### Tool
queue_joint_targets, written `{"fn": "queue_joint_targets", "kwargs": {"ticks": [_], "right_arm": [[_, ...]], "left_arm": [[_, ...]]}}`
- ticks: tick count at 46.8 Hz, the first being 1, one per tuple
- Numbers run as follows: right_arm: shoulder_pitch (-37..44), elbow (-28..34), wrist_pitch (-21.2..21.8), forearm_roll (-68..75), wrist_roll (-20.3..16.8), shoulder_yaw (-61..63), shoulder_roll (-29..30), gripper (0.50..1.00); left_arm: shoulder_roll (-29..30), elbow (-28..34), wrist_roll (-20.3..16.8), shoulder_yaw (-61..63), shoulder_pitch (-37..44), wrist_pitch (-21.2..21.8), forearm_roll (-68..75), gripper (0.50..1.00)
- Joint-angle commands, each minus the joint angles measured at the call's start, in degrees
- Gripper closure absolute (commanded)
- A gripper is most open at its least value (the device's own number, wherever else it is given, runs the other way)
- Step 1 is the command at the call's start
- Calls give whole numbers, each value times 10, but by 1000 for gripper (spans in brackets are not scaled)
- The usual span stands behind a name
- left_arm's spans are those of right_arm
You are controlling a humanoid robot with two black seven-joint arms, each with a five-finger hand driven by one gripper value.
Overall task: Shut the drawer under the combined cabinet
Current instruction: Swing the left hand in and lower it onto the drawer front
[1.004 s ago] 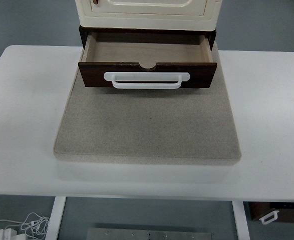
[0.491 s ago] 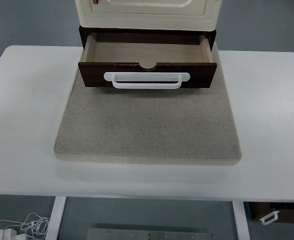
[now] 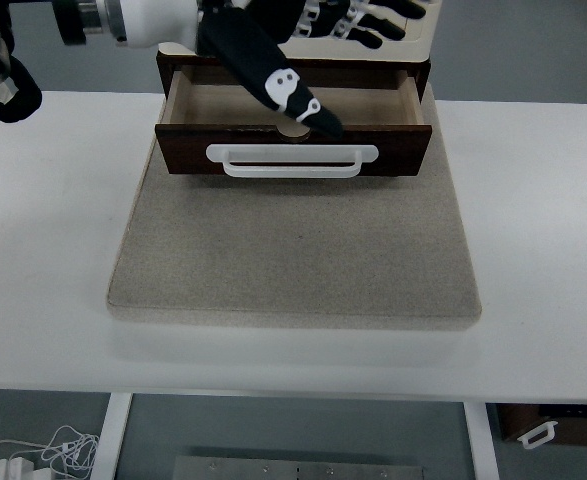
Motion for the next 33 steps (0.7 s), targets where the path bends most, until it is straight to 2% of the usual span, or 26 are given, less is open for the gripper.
{"fn": "queue_joint_targets", "kwargs": {"ticks": [1,9,25,33], "right_arm": [[0,0,0,0,0,0,0,548],[0,0,0,0,0,0,0,548],[0,0,0,0,0,0,0,548],[0,0,0,0,0,0,0,548]], "left_arm": [[0,-7,16,22,0,-2,23,500],[0,-9,59,47,2,-15,38,500],[-1,-19,156,86,6,-69,38,500],[-26,-18,204,94,7,-68,40,500]]}}
